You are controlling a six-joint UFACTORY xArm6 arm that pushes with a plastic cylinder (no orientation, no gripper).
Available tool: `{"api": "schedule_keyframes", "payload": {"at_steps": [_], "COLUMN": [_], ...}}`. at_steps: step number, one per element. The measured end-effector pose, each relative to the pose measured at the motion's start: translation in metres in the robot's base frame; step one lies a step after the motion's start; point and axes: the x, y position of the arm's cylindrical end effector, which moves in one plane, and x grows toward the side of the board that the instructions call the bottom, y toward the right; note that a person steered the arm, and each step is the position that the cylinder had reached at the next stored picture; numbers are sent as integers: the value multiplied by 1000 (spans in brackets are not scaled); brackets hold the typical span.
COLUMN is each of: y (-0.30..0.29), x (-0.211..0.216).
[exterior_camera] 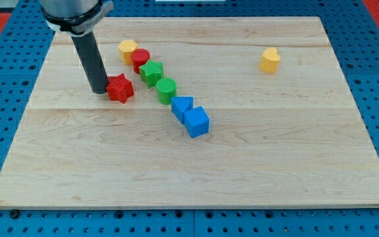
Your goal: Move your arm left to the yellow hexagon
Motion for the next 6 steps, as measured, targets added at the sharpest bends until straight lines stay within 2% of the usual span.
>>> {"api": "schedule_keyframes", "payload": {"at_steps": [2,3,4,6], "y": [18,-22,-25,-36], "x": [0,-14,-37,-132]}}
